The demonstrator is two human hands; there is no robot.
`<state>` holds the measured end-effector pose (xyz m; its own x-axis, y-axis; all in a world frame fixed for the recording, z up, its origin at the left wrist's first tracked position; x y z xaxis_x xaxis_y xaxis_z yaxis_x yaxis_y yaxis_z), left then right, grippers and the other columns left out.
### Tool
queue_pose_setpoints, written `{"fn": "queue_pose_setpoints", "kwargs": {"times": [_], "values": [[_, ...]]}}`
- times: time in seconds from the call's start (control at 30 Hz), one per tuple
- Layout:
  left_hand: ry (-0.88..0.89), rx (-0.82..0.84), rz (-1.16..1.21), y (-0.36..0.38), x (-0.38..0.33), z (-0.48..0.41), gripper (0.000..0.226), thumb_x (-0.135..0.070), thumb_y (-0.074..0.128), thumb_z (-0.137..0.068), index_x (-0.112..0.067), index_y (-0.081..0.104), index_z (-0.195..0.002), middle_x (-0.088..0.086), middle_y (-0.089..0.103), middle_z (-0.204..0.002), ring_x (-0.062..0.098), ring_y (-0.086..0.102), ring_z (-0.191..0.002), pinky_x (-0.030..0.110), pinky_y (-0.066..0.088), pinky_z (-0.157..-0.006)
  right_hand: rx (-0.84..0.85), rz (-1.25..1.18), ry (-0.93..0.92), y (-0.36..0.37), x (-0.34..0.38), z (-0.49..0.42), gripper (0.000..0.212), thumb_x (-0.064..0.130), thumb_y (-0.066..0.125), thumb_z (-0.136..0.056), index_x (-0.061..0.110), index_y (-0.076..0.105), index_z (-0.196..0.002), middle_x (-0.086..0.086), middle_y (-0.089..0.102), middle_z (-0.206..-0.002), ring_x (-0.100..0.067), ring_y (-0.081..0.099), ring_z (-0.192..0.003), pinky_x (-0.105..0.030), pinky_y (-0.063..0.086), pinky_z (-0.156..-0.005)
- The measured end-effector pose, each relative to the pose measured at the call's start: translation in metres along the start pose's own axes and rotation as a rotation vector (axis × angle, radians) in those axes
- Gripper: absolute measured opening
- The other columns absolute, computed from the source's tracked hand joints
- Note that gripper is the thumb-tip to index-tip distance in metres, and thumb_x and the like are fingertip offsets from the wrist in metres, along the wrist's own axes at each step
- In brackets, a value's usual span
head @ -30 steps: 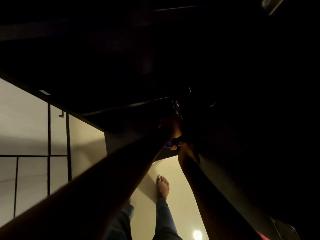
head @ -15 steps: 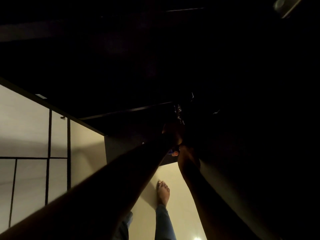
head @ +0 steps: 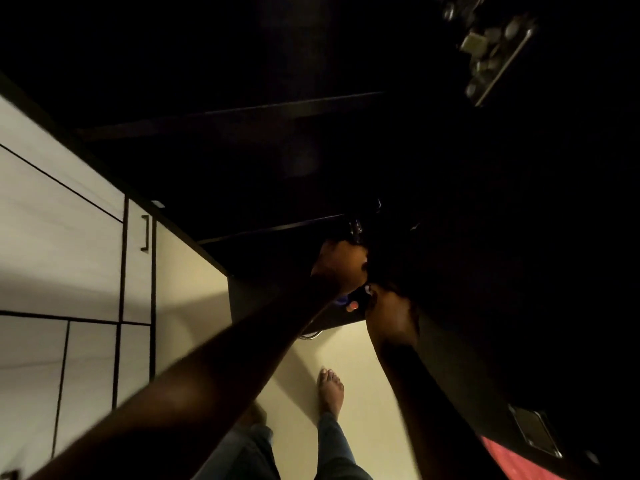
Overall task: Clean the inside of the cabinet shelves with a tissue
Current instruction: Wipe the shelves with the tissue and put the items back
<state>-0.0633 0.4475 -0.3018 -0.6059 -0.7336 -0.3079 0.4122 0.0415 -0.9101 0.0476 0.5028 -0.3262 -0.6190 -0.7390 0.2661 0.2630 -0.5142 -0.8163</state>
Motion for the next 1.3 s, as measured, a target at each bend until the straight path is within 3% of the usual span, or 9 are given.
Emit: {"fn": "queue_pose_setpoints", "kwargs": {"times": [0.17, 0.3, 0.43, 0.57, 0.77, 0.93, 1.1, 1.2, 1.3], "values": [[0.004, -0.365, 0.198, -0.070, 0.027, 0.057, 0.022, -0.031, 0.049, -0.091, -0.014, 0.060, -0.083, 0.007, 0.065, -0.078, 0.026, 0.063, -0.073, 0.031, 0.041, -0.066, -0.152, -0.137, -0.016, -0.050, 0.026, 0.044, 0.029, 0.028, 0.038, -0.103, 0.027, 0.054, -0.128, -0.004, 0.060, -0.118, -0.017, 0.059, -0.097, -0.030, 0.050, -0.085], [0.082, -0.549, 0.289, -0.125, 0.043, 0.106, 0.032, -0.041, 0.045, -0.097, -0.014, 0.057, -0.086, 0.004, 0.060, -0.081, 0.023, 0.058, -0.080, 0.037, 0.046, -0.075, -0.474, -0.263, -0.150, -0.103, 0.053, 0.086, 0.031, 0.037, 0.050, -0.099, 0.028, 0.061, -0.126, -0.003, 0.068, -0.116, -0.024, 0.065, -0.102, -0.029, 0.049, -0.086], [0.150, -0.706, 0.331, -0.182, 0.047, 0.153, 0.027, -0.043, 0.054, -0.097, -0.018, 0.055, -0.087, -0.003, 0.054, -0.086, 0.015, 0.053, -0.083, 0.026, 0.042, -0.076, -0.650, -0.641, -0.306, -0.136, 0.078, 0.115, 0.024, 0.033, 0.070, -0.088, 0.031, 0.068, -0.112, 0.009, 0.073, -0.099, -0.009, 0.070, -0.090, -0.025, 0.054, -0.080], [0.197, -0.858, 0.401, -0.238, 0.042, 0.184, 0.020, -0.034, 0.061, -0.097, -0.014, 0.058, -0.093, -0.005, 0.054, -0.092, 0.011, 0.054, -0.082, 0.021, 0.043, -0.075, -0.674, -1.047, -0.431, -0.174, 0.111, 0.137, 0.020, 0.021, 0.076, -0.084, 0.023, 0.071, -0.103, 0.007, 0.074, -0.092, -0.006, 0.071, -0.087, -0.033, 0.059, -0.082], [0.197, -0.955, 0.645, -0.306, 0.039, 0.211, 0.021, -0.042, 0.052, -0.099, -0.022, 0.051, -0.104, -0.003, 0.065, -0.088, 0.011, 0.067, -0.078, 0.039, 0.058, -0.062, -0.498, -1.425, -0.584, -0.226, 0.163, 0.160, 0.013, 0.013, 0.064, -0.093, 0.009, 0.069, -0.105, -0.006, 0.073, -0.095, -0.023, 0.072, -0.095, -0.048, 0.060, -0.080], [0.361, -1.130, 0.620, -0.382, 0.019, 0.253, 0.019, -0.032, 0.053, -0.100, -0.014, 0.053, -0.106, 0.002, 0.065, -0.088, 0.013, 0.070, -0.077, 0.036, 0.059, -0.054, -0.442, -1.471, -0.777, -0.288, 0.207, 0.200, 0.013, 0.017, 0.059, -0.095, 0.009, 0.068, -0.101, -0.011, 0.071, -0.100, -0.030, 0.072, -0.093, -0.054, 0.060, -0.075], [0.524, -1.282, 0.463, -0.468, -0.018, 0.289, 0.015, -0.020, 0.053, -0.102, -0.007, 0.053, -0.107, 0.007, 0.067, -0.086, 0.017, 0.069, -0.074, 0.038, 0.055, -0.051, -0.586, -1.454, -1.072, -0.382, 0.241, 0.248, 0.014, 0.011, 0.058, -0.097, 0.000, 0.063, -0.104, -0.013, 0.068, -0.096, -0.030, 0.070, -0.087, -0.059, 0.058, -0.074], [0.580, -1.349, 0.367, -0.520, -0.036, 0.295, 0.015, -0.016, 0.052, -0.103, -0.001, 0.053, -0.103, 0.009, 0.067, -0.081, 0.019, 0.067, -0.069, 0.037, 0.051, -0.050, -0.758, -1.352, -1.267, -0.443, 0.259, 0.274, 0.016, 0.012, 0.059, -0.097, -0.001, 0.063, -0.104, -0.014, 0.068, -0.094, -0.031, 0.072, -0.085, -0.052, 0.060, -0.071], [0.479, -1.266, 0.296, -0.562, -0.041, 0.269, 0.017, -0.024, 0.049, -0.103, -0.007, 0.050, -0.101, 0.008, 0.067, -0.081, 0.017, 0.065, -0.068, 0.036, 0.050, -0.055, -1.040, -1.107, -1.299, -0.491, 0.279, 0.276, 0.015, 0.015, 0.060, -0.096, 0.003, 0.068, -0.100, -0.010, 0.070, -0.092, -0.019, 0.073, -0.079, -0.040, 0.060, -0.069]]}}
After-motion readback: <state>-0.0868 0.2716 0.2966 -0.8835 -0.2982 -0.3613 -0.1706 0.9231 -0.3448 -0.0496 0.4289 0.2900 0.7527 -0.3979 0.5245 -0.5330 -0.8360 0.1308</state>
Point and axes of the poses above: each hand's wrist, its own z-axis away from the middle knuckle, its own y-axis out of the palm, x = y × z, the point moved 8 cm from there along -z, towards the middle knuckle
